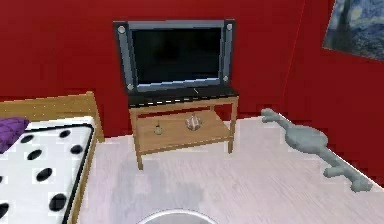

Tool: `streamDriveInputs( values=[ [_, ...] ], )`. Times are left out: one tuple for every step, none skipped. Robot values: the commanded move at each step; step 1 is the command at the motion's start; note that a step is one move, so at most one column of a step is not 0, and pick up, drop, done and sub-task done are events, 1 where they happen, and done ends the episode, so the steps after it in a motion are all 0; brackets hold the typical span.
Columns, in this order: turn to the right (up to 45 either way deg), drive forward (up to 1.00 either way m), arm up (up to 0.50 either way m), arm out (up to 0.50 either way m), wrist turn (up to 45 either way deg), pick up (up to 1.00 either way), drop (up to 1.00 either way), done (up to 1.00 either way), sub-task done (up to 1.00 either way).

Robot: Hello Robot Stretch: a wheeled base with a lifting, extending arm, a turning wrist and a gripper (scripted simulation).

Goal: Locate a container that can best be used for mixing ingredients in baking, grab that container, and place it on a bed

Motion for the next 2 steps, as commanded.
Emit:
streamDriveInputs(
  values=[
    [-12.0,0.0,0.0,0.0,0.0,0.0,0.0,0.0,0.0],
    [0.0,1.0,0.0,0.0,0.0,0.0,0.0,0.0,0.0]
  ],
)
